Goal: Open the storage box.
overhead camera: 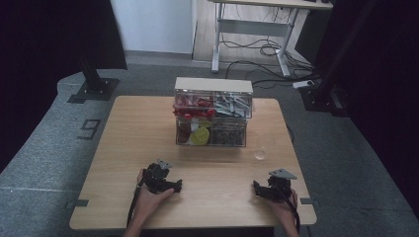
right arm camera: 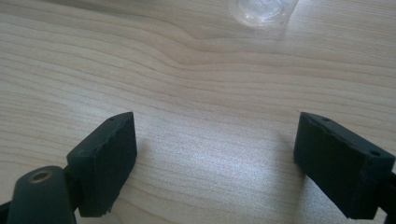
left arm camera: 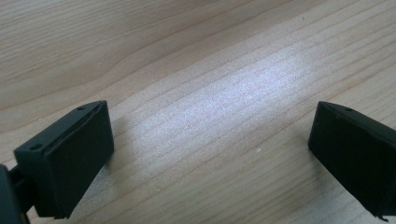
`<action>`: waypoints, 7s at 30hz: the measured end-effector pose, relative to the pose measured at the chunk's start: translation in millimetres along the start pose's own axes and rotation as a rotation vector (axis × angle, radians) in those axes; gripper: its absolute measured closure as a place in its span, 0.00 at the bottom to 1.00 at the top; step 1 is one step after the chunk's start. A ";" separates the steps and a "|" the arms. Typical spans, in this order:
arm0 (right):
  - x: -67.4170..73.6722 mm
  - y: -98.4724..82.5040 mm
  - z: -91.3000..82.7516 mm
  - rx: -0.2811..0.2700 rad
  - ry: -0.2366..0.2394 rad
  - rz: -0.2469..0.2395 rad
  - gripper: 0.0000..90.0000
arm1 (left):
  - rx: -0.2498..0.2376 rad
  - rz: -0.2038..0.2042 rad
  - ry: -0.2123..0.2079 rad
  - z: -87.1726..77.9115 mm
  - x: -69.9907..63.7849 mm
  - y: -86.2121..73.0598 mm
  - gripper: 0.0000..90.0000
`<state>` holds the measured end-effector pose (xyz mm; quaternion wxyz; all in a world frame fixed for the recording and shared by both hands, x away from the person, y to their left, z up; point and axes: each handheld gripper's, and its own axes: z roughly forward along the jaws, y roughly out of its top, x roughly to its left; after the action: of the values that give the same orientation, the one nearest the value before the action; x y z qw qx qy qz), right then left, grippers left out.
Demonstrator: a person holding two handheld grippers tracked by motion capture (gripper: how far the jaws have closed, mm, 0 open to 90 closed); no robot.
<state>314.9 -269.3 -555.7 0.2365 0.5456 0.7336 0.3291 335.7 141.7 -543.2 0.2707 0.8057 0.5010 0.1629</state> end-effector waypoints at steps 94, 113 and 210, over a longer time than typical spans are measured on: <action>-2.2 1.2 1.3 -0.004 -0.046 0.043 0.16 | -0.294 0.033 -0.103 -60.4 -25.7 58.0 1.00; -2.4 1.3 1.3 -0.002 -0.050 0.048 0.16 | -0.263 0.018 -0.104 -32.4 -24.8 73.8 1.00; -3.1 1.8 1.8 -0.003 -0.056 0.052 0.16 | -0.301 -0.012 -0.102 -30.7 -13.3 112.6 1.00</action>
<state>318.3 -271.5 -555.6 0.2494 0.5730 0.7117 0.3209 394.4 98.6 -451.0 0.4145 0.7601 0.4615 0.1935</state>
